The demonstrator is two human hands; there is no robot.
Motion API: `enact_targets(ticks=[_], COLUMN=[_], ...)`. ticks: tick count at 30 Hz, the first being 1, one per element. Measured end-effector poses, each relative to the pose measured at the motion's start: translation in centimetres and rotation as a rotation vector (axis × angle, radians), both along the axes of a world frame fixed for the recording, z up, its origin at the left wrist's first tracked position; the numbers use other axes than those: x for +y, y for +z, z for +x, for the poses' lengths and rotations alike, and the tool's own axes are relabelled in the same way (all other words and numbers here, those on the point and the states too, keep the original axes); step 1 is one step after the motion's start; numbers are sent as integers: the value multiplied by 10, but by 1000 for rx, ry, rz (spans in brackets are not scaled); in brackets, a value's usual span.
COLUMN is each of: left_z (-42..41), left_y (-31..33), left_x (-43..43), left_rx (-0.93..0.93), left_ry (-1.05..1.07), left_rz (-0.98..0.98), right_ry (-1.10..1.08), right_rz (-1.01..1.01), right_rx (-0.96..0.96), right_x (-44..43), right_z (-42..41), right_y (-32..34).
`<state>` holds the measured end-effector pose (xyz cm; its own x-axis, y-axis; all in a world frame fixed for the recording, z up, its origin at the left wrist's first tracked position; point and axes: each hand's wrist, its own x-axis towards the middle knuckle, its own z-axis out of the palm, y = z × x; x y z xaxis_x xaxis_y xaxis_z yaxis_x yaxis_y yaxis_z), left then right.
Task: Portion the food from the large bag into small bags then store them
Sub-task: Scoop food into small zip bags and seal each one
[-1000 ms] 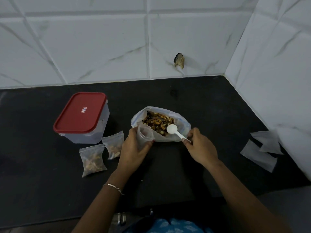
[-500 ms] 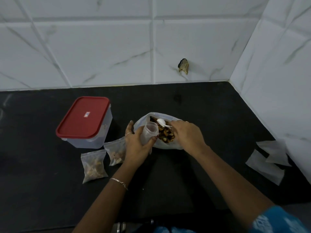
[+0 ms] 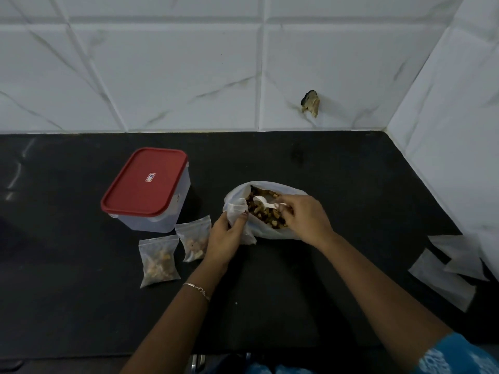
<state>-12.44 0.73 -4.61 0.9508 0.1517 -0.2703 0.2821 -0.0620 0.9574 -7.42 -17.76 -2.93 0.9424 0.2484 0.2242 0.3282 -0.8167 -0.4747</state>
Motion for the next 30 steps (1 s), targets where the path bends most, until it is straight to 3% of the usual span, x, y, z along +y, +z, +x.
enact_targets(ticks=[2, 6, 9, 13, 19, 21, 26, 28, 30], left_z=[-4, -8, -10, -11, -15, -15, -13, -12, -11], left_y=[-2, -8, -7, -6, -7, -5, 0, 3, 6], left_x=[0, -1, -2, -2, -2, -2, 1, 0, -2], left_rx=[-3, 14, 40, 35, 3, -7, 6, 15, 1], left_ry=[8, 23, 13, -9, -58, -91, -180, -236, -285], left_rz=[-91, -183, -310, -391, -391, -384, -326, -292, -244], right_ry=[-35, 29, 13, -99, -108, -148, -379, -412, -352], right_rz=[8, -205, -97, 227, 106, 236, 824, 880, 765], right_rx=[-48, -108, -52, 242, 171, 307, 776, 823, 731], right_x=[-9, -4, 1, 2, 11, 14, 9, 7, 8], right_z=[-3, -13, -21, -23, -34, -32, -27, -28, -30], right_y=[-2, -6, -8, -13, -14, -14, -9, -9, -16])
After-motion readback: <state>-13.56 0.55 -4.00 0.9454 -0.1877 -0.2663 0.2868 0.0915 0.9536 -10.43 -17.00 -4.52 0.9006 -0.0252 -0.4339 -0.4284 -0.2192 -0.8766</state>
